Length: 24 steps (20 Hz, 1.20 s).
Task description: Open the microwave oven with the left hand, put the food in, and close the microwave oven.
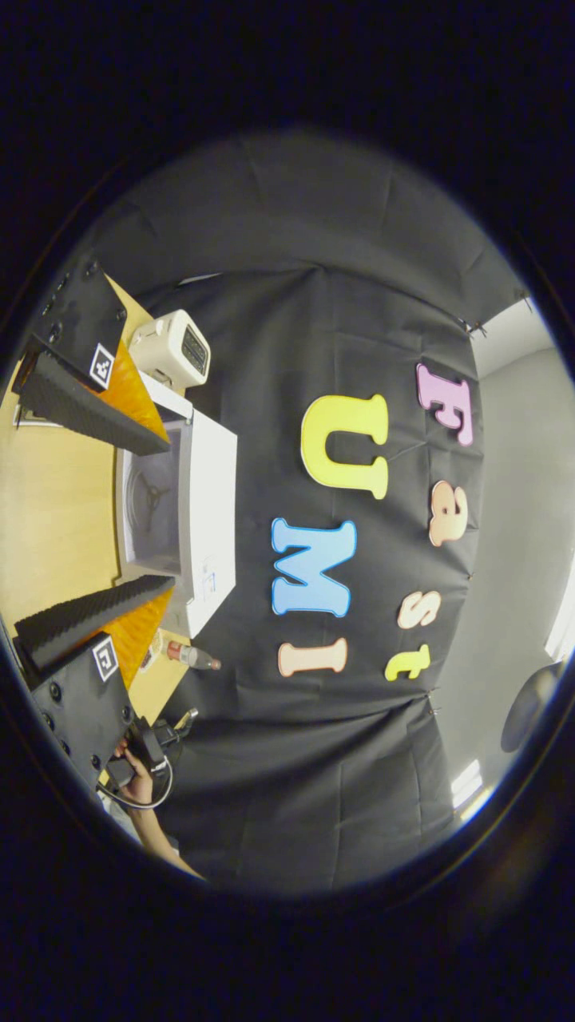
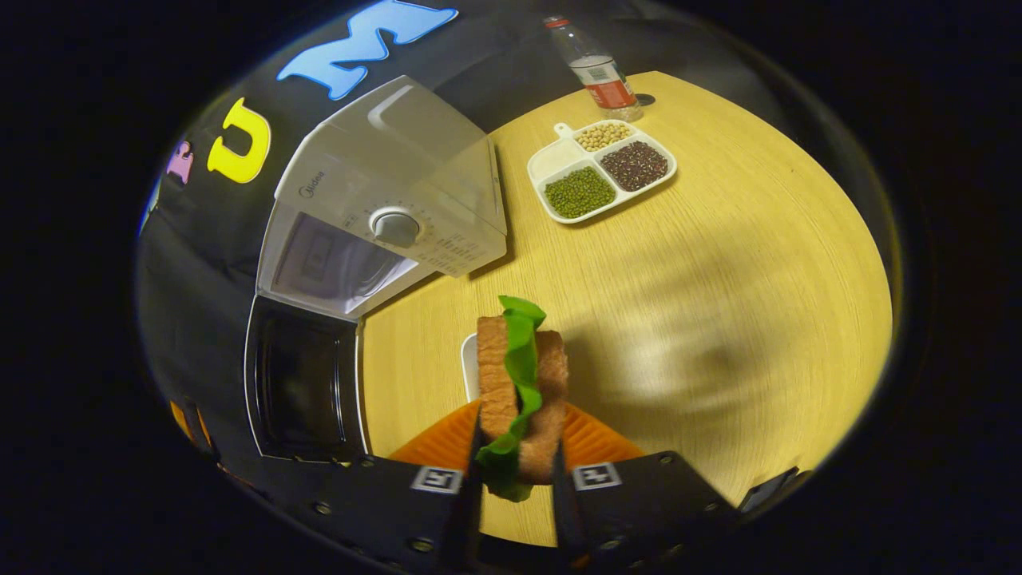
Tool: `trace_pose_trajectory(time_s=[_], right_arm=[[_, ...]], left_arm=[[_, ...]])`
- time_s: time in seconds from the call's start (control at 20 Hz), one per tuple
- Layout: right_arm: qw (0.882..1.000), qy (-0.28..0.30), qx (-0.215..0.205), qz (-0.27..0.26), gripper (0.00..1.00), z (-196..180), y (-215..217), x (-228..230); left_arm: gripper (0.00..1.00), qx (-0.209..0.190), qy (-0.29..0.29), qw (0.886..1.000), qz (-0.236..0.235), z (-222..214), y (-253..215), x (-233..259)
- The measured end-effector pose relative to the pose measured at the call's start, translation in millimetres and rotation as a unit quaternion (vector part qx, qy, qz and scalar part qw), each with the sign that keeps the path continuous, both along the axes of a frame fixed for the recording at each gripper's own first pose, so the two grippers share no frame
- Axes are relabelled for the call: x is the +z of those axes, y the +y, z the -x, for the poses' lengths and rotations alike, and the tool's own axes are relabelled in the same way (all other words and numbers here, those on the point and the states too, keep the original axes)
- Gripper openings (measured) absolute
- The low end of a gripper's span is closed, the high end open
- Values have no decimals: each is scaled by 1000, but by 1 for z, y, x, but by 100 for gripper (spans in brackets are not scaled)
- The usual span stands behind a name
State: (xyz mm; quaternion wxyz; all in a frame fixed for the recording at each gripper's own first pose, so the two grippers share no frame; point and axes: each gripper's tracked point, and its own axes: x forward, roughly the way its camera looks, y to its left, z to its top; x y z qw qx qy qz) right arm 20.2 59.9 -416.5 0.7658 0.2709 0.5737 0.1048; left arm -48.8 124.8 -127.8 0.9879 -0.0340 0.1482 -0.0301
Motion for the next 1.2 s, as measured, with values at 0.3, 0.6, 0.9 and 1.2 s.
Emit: trace_pose_trajectory(time_s=[0.3, 0.6, 0.9, 1.2], right_arm=[[998, -34, -42, -41, 34, -9, 12, 45], [984, -88, -67, -137, 33, -11, 73, 113], [974, -130, -94, -158, 33, -24, 148, 129], [944, -154, -203, -209, 34, -72, 218, 120]], left_arm=[[96, -9, -7, 1000, -8, -1, 7, 4], [97, -20, -20, 1000, 1, 0, 21, 15], [96, -13, -17, 1000, 3, 19, 66, 11], [97, 24, -20, 999, -8, 53, 135, 17]])
